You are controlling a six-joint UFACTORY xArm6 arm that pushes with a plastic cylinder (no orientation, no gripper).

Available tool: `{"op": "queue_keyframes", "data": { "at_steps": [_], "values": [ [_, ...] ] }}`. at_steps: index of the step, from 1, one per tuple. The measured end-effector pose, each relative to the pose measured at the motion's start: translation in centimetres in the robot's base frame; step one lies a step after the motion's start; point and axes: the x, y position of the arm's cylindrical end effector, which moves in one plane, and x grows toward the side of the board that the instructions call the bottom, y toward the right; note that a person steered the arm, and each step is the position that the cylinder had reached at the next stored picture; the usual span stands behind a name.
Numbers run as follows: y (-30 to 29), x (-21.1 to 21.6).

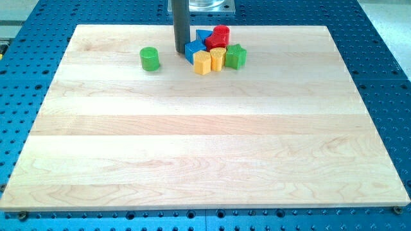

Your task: Push the hexagon into the red star

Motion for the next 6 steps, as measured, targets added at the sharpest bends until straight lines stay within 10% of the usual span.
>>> {"op": "queue_keyframes", "data": {
  "at_steps": [3,6],
  "values": [
    [-3.8,10.2],
    [4.3,9.1]
  ]
}}
